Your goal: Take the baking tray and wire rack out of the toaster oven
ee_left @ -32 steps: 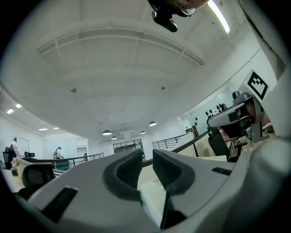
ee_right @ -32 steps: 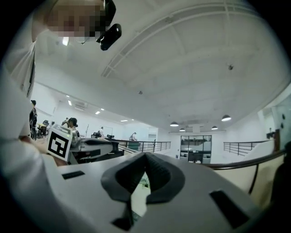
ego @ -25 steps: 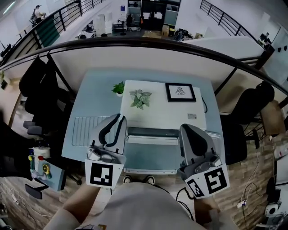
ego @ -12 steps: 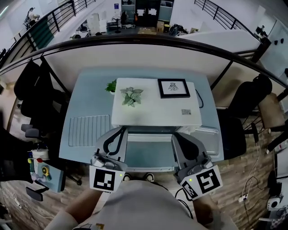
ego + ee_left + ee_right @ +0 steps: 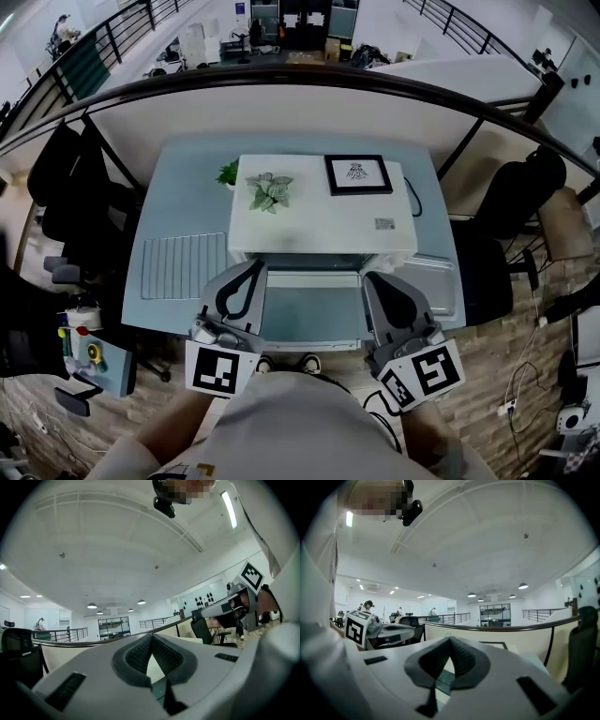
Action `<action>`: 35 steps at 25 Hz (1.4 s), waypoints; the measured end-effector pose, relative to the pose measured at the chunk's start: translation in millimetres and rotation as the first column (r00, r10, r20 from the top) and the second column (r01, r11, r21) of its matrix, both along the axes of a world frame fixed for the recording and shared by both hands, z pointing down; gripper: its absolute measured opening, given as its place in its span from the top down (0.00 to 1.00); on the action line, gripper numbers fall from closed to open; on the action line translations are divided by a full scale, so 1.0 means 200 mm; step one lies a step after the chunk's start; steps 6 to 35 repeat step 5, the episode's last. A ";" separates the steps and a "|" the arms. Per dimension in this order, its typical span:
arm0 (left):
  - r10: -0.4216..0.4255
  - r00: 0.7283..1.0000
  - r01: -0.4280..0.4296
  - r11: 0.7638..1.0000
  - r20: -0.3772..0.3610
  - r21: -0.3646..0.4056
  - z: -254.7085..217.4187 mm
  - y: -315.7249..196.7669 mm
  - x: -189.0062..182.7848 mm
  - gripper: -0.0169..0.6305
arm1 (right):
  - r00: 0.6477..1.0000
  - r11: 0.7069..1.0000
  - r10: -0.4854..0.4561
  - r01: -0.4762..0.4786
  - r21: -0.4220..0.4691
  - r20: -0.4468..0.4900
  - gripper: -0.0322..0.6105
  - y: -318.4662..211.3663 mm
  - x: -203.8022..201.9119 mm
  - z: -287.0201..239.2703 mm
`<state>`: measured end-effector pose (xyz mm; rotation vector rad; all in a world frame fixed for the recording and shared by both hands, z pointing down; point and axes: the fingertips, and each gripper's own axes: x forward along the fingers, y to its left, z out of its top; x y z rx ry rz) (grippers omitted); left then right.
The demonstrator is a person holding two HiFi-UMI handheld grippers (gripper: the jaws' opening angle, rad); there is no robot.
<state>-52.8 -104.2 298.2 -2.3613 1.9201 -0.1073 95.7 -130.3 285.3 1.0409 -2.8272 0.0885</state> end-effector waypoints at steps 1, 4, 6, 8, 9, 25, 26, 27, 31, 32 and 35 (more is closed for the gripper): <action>-0.004 1.000 0.004 1.000 -0.004 -0.003 0.00 0.00 0.00 0.97 | 1.000 1.000 -0.002 0.002 0.000 0.004 0.95 0.00 0.00 0.00; -0.016 1.000 0.016 1.000 0.010 -0.013 0.01 0.02 -0.01 0.97 | 1.000 1.000 -0.010 0.010 -0.005 0.016 0.95 0.01 -0.01 0.00; -0.019 1.000 0.019 1.000 0.017 -0.016 0.01 0.03 -0.02 0.97 | 1.000 1.000 -0.012 0.012 -0.007 0.019 0.95 0.01 -0.01 0.01; -0.019 1.000 0.019 1.000 0.017 -0.016 0.01 0.03 -0.02 0.97 | 1.000 1.000 -0.012 0.012 -0.007 0.019 0.95 0.01 -0.01 0.01; -0.019 1.000 0.019 1.000 0.017 -0.016 0.01 0.03 -0.02 0.97 | 1.000 1.000 -0.012 0.012 -0.007 0.019 0.95 0.01 -0.01 0.01; -0.019 1.000 0.019 1.000 0.017 -0.016 0.01 0.03 -0.02 0.97 | 1.000 1.000 -0.012 0.012 -0.007 0.019 0.95 0.01 -0.01 0.01; -0.019 1.000 0.019 1.000 0.017 -0.016 0.01 0.03 -0.02 0.97 | 1.000 1.000 -0.012 0.012 -0.007 0.019 0.95 0.01 -0.01 0.01; -0.019 1.000 0.019 1.000 0.017 -0.016 0.01 0.03 -0.02 0.97 | 1.000 1.000 -0.012 0.012 -0.007 0.019 0.95 0.01 -0.01 0.01; -0.019 1.000 0.019 1.000 0.017 -0.016 0.01 0.03 -0.02 0.97 | 1.000 1.000 -0.012 0.012 -0.007 0.019 0.95 0.01 -0.01 0.01; -0.019 1.000 0.019 1.000 0.017 -0.016 0.01 0.03 -0.02 0.97 | 1.000 1.000 -0.012 0.012 -0.007 0.019 0.95 0.01 -0.01 0.01; -0.019 1.000 0.019 1.000 0.017 -0.016 0.01 0.03 -0.02 0.97 | 1.000 1.000 -0.012 0.012 -0.007 0.019 0.95 0.01 -0.01 0.01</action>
